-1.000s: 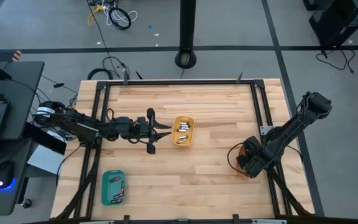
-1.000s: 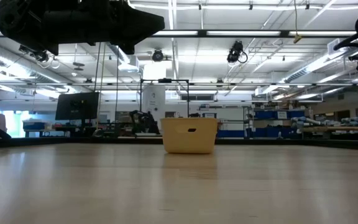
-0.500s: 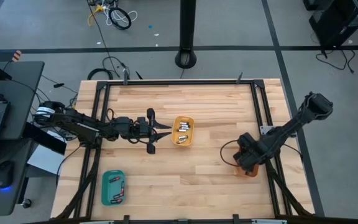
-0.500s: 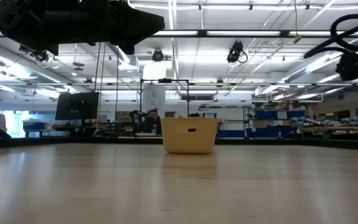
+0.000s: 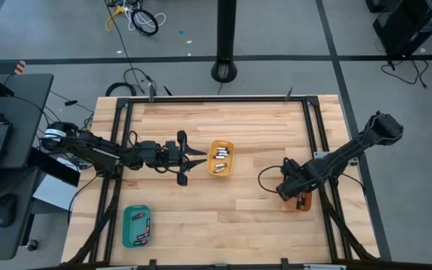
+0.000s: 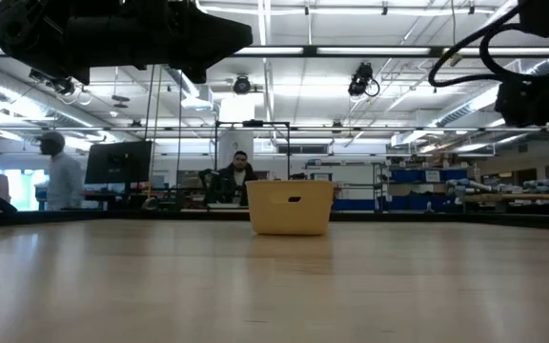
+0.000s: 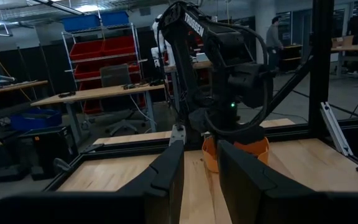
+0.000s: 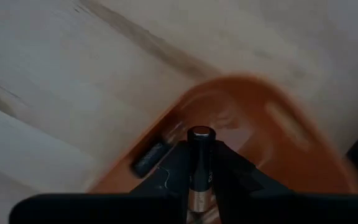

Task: Sort batteries
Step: Put the brown battery into the orange bin, then return to Home Position

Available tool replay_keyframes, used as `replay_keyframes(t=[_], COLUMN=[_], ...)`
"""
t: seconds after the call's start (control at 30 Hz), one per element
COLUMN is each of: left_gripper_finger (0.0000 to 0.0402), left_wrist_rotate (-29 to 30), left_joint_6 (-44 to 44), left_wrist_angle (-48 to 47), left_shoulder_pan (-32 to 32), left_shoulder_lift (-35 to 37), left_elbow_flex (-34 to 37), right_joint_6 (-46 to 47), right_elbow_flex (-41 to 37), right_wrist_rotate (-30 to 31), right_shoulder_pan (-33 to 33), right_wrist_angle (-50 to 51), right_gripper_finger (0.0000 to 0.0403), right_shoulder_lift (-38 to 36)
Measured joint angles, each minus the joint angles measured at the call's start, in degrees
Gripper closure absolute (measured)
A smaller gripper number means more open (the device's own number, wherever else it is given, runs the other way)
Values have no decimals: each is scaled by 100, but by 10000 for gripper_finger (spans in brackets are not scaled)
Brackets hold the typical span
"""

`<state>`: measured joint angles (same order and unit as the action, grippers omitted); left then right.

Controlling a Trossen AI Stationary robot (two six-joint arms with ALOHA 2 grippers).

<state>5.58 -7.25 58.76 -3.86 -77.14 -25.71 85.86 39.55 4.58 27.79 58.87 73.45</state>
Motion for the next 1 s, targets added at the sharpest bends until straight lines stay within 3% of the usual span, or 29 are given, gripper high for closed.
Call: replay_keyframes(t=[0.1,0.47,0.73,1.0], left_gripper_finger=[298,298,298,298], left_wrist_rotate=[0,0,0,0], left_joint_6=[0,39,42,44], left_wrist_angle=[0,-1,-8,-108], left_shoulder_pan=[0,-2,-2,-2], left_shoulder_lift=[0,0,15,235], left_elbow_flex=[0,0,0,-11], right_joint_6=[539,1197,1163,848], right_elbow_flex=[-52,-399,-378,31], right_wrist_rotate=[-268,-290,-297,-315], right_shoulder_pan=[-21,-19,-19,-2], right_wrist_angle=[-212,-253,-307,143], right_gripper_finger=[340,319,302,250], right_shoulder_lift=[-2,2,2,2])
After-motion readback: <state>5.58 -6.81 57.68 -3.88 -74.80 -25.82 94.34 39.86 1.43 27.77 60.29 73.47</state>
